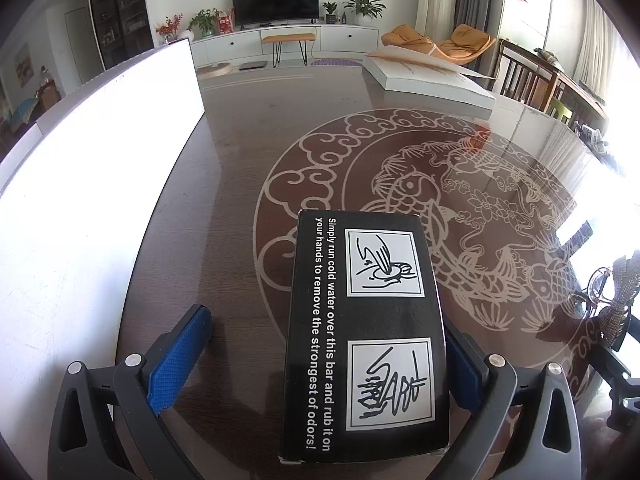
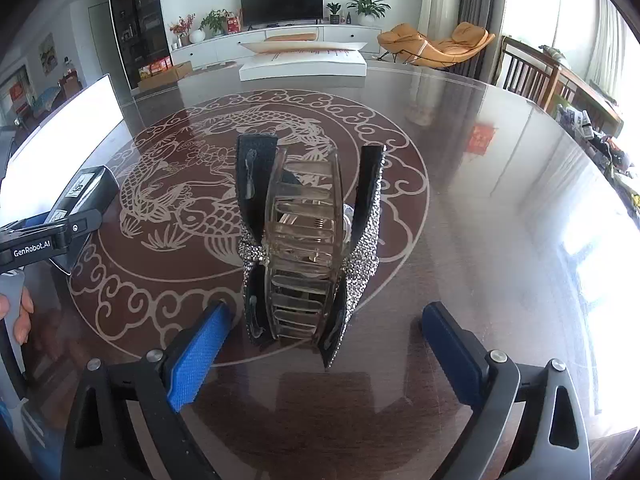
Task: Organize objects
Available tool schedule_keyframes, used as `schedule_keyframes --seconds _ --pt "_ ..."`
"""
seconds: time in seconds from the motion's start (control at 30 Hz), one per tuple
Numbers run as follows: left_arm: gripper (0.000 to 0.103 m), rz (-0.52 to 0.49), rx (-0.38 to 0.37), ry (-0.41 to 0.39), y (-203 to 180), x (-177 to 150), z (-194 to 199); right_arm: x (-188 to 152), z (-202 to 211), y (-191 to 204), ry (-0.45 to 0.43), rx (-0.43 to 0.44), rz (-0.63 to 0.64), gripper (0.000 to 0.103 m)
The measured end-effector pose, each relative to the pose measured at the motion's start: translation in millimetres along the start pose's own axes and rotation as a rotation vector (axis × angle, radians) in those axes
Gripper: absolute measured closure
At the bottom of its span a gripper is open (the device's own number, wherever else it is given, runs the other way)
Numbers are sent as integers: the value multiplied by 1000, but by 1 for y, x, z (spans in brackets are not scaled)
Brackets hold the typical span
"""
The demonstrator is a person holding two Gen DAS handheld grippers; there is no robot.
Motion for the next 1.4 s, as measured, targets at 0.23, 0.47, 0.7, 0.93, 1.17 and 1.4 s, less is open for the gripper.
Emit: schedule_keyframes --seconds 0.23,0.47,0.7,0.93,1.17,1.4 --pt "0 0 0 0 0 0 0 -2 -1 0 11 3 4 0" --pt "0 2 -1 0 0 0 -1 -2 -1 0 11 3 4 0" --pt "0 2 -2 0 1 -1 0 -2 -1 0 11 3 4 0" --pt "0 2 -1 0 1 -1 0 -2 -1 0 11 3 4 0" --pt "0 2 -2 -1 1 0 0 -2 -1 1 11 3 4 0" --pt "0 2 -2 0 1 0 0 -3 -1 1 12 5 6 0"
Point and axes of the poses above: each gripper's, at about its wrist camera, not at the fingertips, and z roughly against the way its jaws point, y to its left, x to its top, the point moved 10 cm from there along -z, roughly the way its jaws point, and after that the axes turned 3 degrees about -z, right-handed, at the moved point
